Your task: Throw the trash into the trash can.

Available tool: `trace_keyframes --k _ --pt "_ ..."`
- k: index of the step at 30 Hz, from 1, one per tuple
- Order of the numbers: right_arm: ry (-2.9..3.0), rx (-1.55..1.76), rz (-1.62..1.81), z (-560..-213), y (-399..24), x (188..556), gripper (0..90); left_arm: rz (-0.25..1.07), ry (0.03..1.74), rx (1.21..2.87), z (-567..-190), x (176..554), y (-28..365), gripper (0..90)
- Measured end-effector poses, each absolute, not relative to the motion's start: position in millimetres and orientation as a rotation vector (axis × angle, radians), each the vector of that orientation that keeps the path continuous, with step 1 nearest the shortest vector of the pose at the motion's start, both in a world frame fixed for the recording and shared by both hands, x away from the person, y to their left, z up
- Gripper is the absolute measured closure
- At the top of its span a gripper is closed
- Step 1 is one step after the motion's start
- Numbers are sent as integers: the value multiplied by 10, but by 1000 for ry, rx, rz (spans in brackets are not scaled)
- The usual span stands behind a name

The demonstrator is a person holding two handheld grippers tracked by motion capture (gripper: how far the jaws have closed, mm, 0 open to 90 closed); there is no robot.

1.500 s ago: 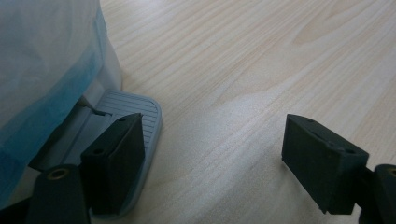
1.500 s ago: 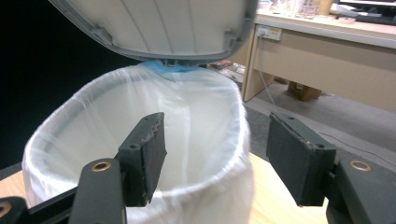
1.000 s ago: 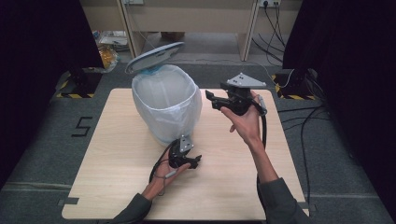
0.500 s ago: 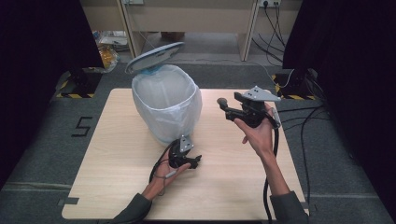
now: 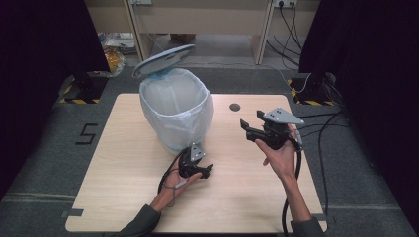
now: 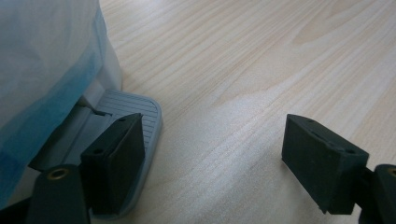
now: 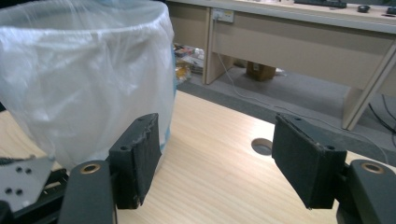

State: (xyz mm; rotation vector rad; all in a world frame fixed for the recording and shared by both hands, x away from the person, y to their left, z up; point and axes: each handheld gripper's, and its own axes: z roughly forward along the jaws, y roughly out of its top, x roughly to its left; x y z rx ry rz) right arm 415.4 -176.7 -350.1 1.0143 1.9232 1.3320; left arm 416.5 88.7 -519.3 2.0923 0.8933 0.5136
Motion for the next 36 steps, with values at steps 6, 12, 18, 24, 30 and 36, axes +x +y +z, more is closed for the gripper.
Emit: trace_keyframes --k 6,12,18,24,30,36 --pt "1921 1021 1283 -3651 -1823 4067 321 516 893 2093 -5194 4165 885 208" --pt "1935 1018 1217 -3829 -1856 3960 317 520 891 2092 -5195 4165 885 207" --pt "1956 1053 1213 -4007 -1905 3887 315 522 891 2092 -5196 4166 884 207" --pt "1962 1075 1217 -4156 -1931 3835 311 521 891 2091 -5196 4165 884 207" --pt "1981 1101 1211 -4319 -1949 3784 308 519 891 2091 -5195 4166 885 208" --pt "1989 1136 1202 -4480 -2001 3739 302 517 892 2090 -5194 4167 887 207"
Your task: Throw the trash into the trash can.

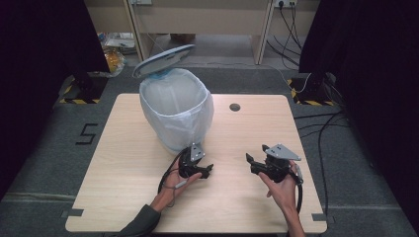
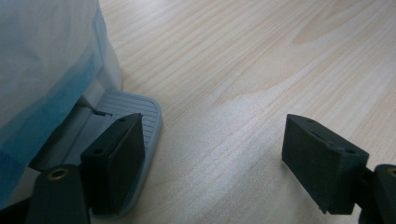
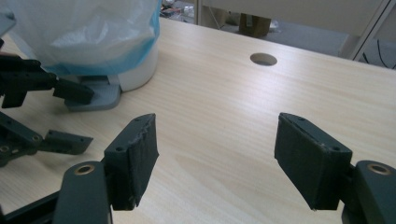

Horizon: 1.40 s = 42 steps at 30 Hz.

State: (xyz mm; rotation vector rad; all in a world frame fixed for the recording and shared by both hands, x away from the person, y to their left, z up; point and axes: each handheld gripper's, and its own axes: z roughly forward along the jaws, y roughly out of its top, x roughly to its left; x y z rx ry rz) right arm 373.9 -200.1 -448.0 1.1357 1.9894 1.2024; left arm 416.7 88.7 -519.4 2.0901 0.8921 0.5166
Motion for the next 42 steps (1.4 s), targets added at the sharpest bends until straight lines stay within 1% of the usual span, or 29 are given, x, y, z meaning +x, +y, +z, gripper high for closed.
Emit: trace_keyframes --k 8,19,26,42 --pt "2012 1188 1195 -4675 -2048 3687 287 518 892 2093 -5195 4166 886 208" --pt "2057 1214 1155 -4851 -2042 3646 262 520 890 2095 -5193 4167 888 208" --pt "2093 1251 1124 -4957 -2027 3642 150 520 890 2094 -5193 4167 888 208" --pt "2203 1256 996 -5142 -1943 3631 156 524 889 2097 -5194 4166 885 208"
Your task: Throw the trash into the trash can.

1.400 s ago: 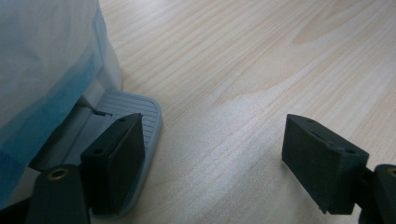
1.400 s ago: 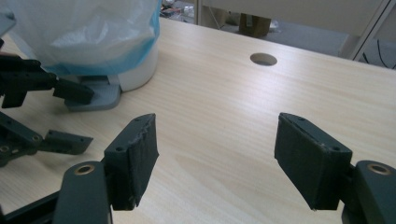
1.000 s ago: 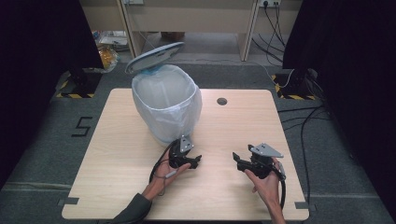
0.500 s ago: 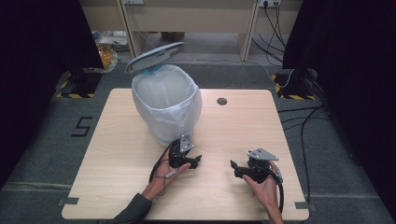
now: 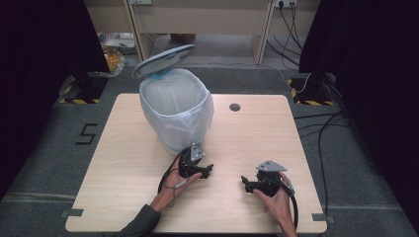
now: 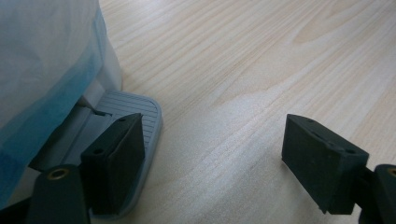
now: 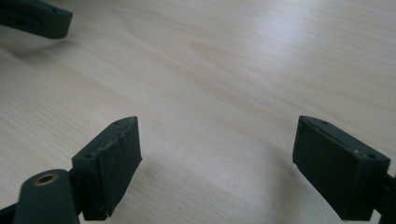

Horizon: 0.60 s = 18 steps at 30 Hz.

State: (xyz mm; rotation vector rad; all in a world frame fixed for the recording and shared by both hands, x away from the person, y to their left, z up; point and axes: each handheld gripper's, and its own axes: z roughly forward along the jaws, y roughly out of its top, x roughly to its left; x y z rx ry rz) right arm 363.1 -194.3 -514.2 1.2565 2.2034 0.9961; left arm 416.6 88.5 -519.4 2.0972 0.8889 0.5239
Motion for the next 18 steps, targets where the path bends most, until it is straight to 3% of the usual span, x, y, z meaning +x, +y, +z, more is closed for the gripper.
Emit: trace_keyframes --k 18 --pt "2222 1285 942 -5174 -1933 3629 146 529 888 2103 -5194 4162 879 207"
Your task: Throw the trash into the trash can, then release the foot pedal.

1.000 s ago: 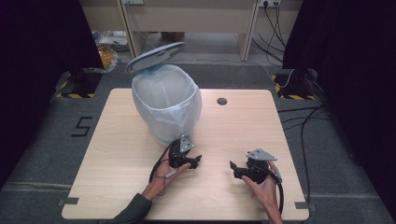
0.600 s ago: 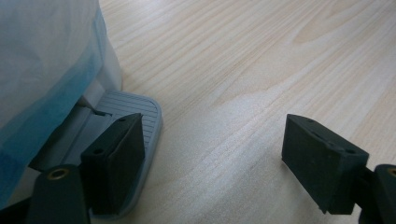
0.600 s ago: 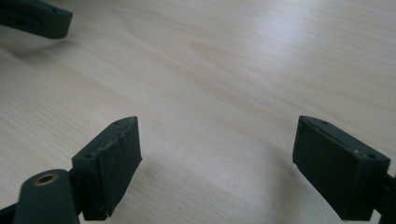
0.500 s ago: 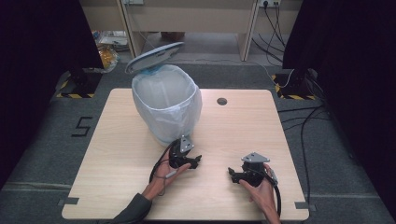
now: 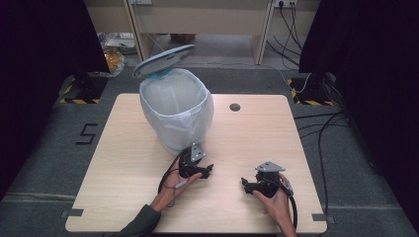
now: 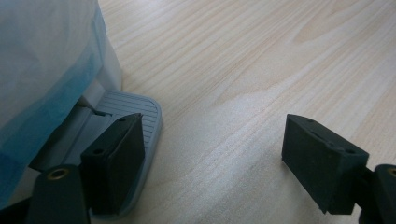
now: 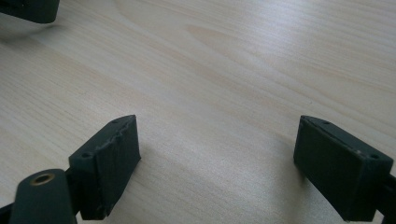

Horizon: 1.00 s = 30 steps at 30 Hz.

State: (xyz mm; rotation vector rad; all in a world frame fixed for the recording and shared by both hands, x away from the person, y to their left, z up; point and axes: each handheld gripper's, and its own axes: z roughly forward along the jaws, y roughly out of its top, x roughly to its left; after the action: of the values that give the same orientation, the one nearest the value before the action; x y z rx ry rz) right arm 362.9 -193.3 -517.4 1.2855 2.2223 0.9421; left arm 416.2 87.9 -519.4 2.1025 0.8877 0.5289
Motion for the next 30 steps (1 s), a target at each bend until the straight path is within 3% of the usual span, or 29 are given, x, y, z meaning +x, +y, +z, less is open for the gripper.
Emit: trace_keyframes --k 30 --pt "2222 1288 942 -5174 -1932 3629 145 523 889 2102 -5123 4152 900 210"
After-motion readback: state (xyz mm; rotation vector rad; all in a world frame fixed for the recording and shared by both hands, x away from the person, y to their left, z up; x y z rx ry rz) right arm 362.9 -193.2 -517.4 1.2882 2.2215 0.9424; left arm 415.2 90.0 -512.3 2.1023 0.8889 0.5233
